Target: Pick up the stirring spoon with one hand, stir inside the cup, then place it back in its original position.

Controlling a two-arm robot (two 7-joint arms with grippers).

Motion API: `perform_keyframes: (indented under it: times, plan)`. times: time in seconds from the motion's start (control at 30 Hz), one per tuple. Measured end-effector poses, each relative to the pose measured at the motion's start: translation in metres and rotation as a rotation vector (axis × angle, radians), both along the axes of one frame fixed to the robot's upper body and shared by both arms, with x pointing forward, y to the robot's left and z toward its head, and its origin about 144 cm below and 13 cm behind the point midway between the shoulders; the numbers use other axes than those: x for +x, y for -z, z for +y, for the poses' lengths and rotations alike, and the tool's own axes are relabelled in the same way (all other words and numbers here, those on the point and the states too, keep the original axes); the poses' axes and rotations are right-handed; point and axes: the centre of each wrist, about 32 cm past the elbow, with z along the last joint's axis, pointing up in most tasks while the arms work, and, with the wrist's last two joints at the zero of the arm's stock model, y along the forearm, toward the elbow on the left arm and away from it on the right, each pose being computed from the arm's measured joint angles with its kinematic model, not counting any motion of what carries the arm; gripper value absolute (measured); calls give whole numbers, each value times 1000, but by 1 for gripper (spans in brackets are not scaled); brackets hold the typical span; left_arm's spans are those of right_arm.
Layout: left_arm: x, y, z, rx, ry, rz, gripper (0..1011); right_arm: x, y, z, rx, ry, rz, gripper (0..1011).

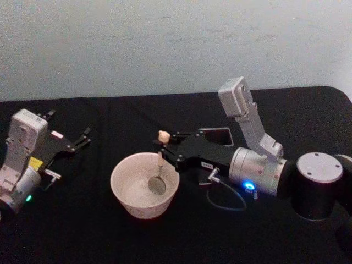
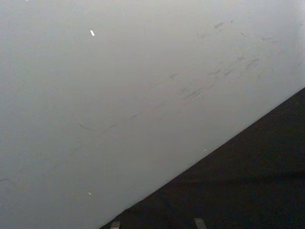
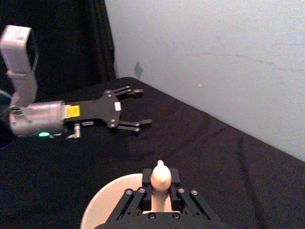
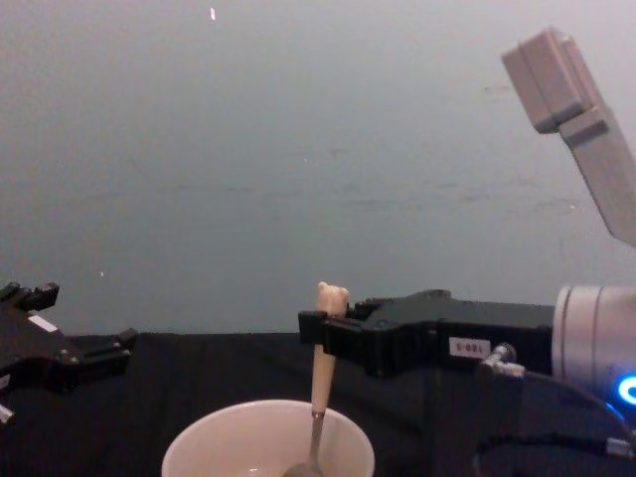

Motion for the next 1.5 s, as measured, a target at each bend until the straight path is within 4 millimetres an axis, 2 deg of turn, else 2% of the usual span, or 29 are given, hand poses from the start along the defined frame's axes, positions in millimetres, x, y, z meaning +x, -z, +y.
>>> perform_keyframes:
  times: [0.37,1.5]
  plan:
    - [0,0,0,0,0,0,1001,-12,-3,2,23,-42,22,207]
    - [0,0,0,0,0,0,1001,-8,-12,5,64,-18,17,207]
